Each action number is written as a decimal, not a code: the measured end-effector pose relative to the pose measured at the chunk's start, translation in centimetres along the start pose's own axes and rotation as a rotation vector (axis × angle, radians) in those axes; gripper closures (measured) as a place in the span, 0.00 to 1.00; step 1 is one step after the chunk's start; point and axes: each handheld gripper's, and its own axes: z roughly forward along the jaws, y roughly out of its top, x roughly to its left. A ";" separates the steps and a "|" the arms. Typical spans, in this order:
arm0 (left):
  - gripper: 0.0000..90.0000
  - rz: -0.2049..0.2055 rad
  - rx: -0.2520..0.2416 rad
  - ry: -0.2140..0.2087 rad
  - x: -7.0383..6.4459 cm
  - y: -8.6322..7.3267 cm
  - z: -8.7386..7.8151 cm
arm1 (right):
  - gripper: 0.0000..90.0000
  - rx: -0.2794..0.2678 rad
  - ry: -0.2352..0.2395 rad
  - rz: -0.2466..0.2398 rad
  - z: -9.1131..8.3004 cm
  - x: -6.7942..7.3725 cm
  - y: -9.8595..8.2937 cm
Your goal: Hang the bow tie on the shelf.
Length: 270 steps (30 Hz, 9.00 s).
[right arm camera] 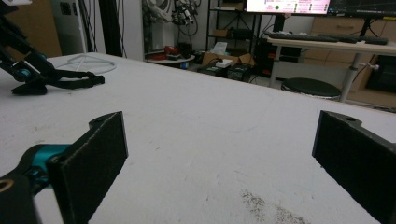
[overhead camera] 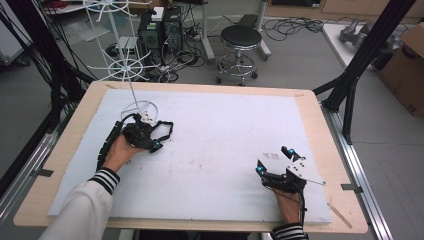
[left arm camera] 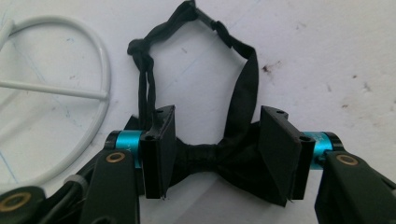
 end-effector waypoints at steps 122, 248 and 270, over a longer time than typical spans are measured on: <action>0.99 -0.131 -0.733 0.065 2.9 2.7 -19.1 | 0.03 0.004 -0.002 -0.006 0.0 0.0 0.0; 0.59 -0.309 -0.500 0.124 6.3 -2.0 -10.1 | 0.03 -0.012 -0.009 0.005 -0.1 0.0 -0.1; 0.13 -0.177 -0.732 0.000 0.6 -10.6 -9.2 | 0.03 -0.005 -0.017 0.007 -0.1 0.0 0.0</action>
